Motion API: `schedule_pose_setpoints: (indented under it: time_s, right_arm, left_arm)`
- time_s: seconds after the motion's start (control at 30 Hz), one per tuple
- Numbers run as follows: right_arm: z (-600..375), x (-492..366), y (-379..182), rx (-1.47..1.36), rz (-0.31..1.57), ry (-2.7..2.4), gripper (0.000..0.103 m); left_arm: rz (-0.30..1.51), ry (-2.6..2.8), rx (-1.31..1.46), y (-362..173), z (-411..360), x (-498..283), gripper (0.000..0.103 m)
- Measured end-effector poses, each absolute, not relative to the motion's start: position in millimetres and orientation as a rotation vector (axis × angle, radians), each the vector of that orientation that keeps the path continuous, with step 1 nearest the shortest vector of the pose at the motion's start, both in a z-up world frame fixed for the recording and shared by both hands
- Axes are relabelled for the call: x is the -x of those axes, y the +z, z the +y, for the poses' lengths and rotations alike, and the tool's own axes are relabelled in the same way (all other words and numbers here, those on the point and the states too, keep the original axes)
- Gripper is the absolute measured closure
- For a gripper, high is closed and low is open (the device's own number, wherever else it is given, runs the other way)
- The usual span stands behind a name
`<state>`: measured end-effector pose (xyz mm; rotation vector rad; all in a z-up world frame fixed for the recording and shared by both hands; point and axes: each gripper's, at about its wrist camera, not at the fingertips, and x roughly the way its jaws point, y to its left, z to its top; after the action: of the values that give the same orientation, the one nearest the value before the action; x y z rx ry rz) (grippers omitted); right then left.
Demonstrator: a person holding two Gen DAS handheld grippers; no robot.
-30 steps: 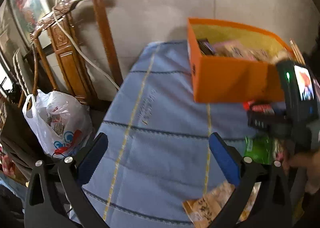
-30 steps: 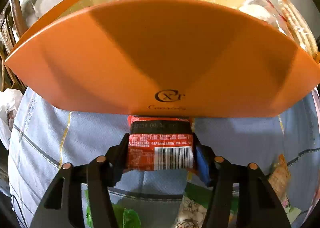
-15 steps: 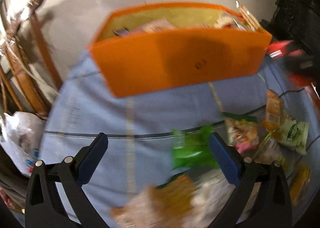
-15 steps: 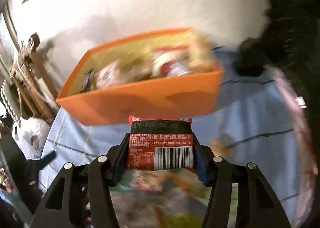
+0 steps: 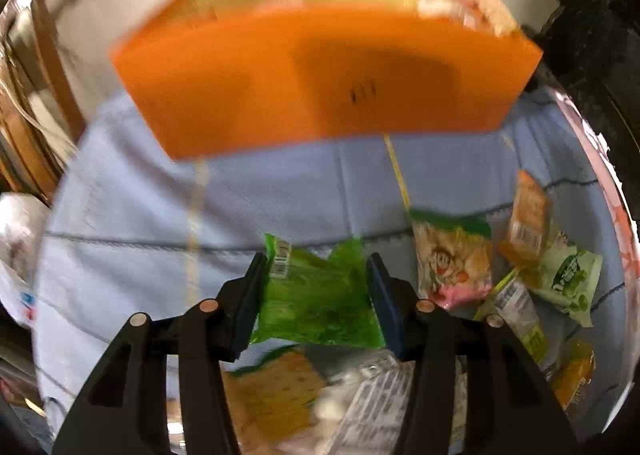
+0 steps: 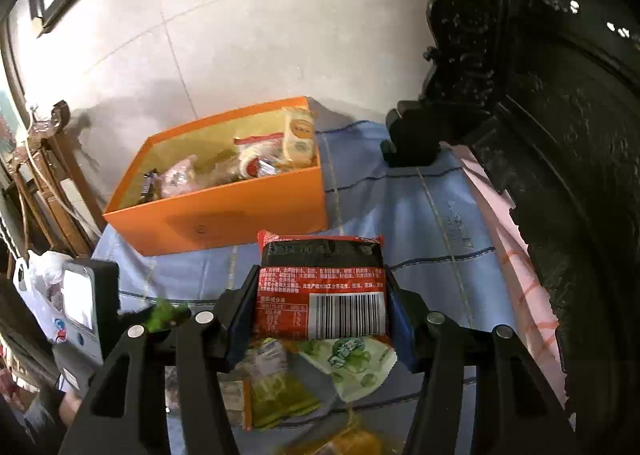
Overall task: Organize snacks
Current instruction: 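Grasp the green snack bag with the left tool while the right tool grasps the red biscuit pack, then carry the green bag and red pack over the orange box and release both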
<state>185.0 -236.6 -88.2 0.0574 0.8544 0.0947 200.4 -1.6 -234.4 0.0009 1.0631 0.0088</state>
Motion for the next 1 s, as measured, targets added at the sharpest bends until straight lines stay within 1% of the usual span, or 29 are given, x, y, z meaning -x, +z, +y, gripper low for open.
schedule_pose_setpoints:
  time_s: [0.2, 0.47, 0.67, 0.7, 0.73, 0.77, 0.8, 0.87, 1.0]
  right_arm:
    - [-221.0, -195.3, -59.8, -0.053, 0.768, 0.133, 0.046]
    - [-201.5, -227.0, -9.3, -0.032, 0.616, 0.192, 0.046]
    - [-186.4, -253.6, -6.0, -0.042, 0.605, 0.219, 0.046]
    - [-184.7, -255.4, -8.5, -0.045, 0.609, 0.221, 0.046]
    - [-183.2, -254.9, -10.7, -0.052, 0.611, 0.232, 0.046]
    - [-182.8, -252.4, -12.9, -0.062, 0.614, 0.250, 0.046]
    - [-182.6, -250.3, -14.9, -0.068, 0.619, 0.257, 0.046]
    - [-183.2, -244.9, -22.1, -0.072, 0.647, 0.261, 0.045]
    - [-186.7, -230.7, -35.1, -0.087, 0.697, 0.264, 0.045]
  left_arm:
    - [0.930, 0.007, 0.014, -167.9, 14.1, -203.9, 0.053]
    - [0.799, 0.027, -0.020, -102.8, 23.4, -230.9, 0.053]
    - [0.730, 0.036, -0.053, -69.9, 23.4, -250.3, 0.053]
    - [0.736, 0.042, -0.068, -68.6, 22.5, -251.8, 0.050]
    - [0.747, 0.040, -0.074, -70.4, 23.2, -249.6, 0.027]
    - [0.759, 0.032, -0.076, -78.1, 23.8, -244.2, 0.011]
    - [0.755, 0.034, -0.080, -85.1, 24.1, -236.0, 0.004]
    - [0.774, 0.053, -0.105, -106.9, 22.7, -224.2, 0.004]
    - [0.983, 0.074, -0.131, -183.1, 17.4, -212.2, 0.004]
